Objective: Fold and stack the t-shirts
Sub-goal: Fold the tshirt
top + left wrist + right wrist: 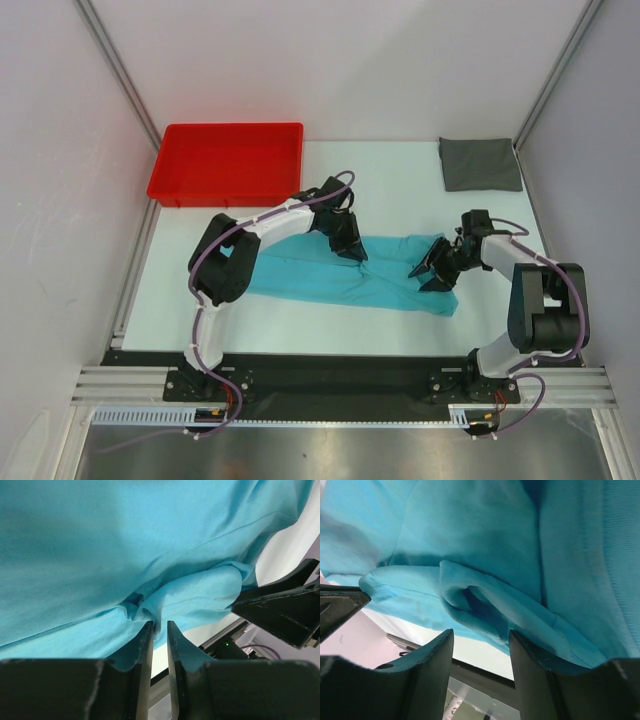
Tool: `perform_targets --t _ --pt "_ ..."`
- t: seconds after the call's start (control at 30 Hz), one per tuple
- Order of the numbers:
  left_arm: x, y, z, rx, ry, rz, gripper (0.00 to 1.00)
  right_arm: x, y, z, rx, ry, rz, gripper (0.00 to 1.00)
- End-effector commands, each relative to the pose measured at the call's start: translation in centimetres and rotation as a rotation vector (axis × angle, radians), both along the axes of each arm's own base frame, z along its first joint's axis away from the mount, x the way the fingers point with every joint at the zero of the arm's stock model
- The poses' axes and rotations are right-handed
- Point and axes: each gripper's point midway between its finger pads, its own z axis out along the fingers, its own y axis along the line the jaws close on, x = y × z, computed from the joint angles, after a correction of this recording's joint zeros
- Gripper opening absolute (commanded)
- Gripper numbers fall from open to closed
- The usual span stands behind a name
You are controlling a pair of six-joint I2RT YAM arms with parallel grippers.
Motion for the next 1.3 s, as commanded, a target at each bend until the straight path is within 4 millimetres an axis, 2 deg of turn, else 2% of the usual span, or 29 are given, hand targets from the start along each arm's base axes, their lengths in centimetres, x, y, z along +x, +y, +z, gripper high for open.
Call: perform_targets --t 0.0,0.23,0.27,0.33,0.4,0.5,0.6,0.63,0.67,0.77,0.93,1.07,1.27 --pt "-0.2 -0.5 1.8 -0.048 -0.029 -0.037 0.22 0.6 0.6 0.0 -0.018 -0.042 0.041 0.53" --pt "-0.6 -0.7 1.6 -0.049 -0.029 -0.056 0.23 0.4 1.1 -0.8 -0.07 -0.06 0.097 0.5" --pt "-0.7 -0.8 1.5 -0.049 -0.026 -0.059 0.23 0.3 1.1 -0.9 -0.07 -0.059 0.098 0.45" --pt "-0.8 -0.8 1.6 -0.049 -0.027 -0.062 0.22 0.4 1.1 -1.0 -0.07 -0.062 0.098 0.43" --pt "-0.8 -0.7 1.6 -0.048 -0.029 -0.063 0.2 0.5 1.1 -0.8 -0.074 -0.077 0.095 0.33" --pt "-0.9 -0.7 1.6 -0.047 -0.03 -0.07 0.13 1.0 0.8 -0.2 -0.084 -0.103 0.089 0.17" --pt "-1.0 -0.7 1.7 -0.046 -0.033 -0.078 0.06 1.8 0.6 1.7 -0.103 -0.154 0.085 0.01" --pt "-1.1 -0.6 1.7 -0.044 -0.032 -0.079 0.01 2.0 0.4 2.3 -0.107 -0.165 0.075 0.0" --pt "-1.2 -0.7 1.7 -0.045 -0.032 -0.083 0.0 2.7 0.3 3.6 -0.107 -0.206 0.073 0.0" --pt "-1.4 -0.6 1.8 -0.045 -0.035 -0.087 0.0 3.4 0.3 6.0 -0.094 -0.243 0.058 0.0" --pt "-1.8 -0.5 2.0 -0.046 -0.037 -0.092 0.0 4.2 0.6 8.6 -0.067 -0.308 0.044 0.0" --pt "-1.9 -0.4 2.1 -0.05 -0.038 -0.091 0.0 4.9 1.1 8.9 -0.035 -0.326 0.066 0.0" --pt "-1.6 -0.7 2.8 -0.06 -0.053 -0.089 0.0 5.7 1.0 7.4 -0.043 -0.296 0.09 0.0"
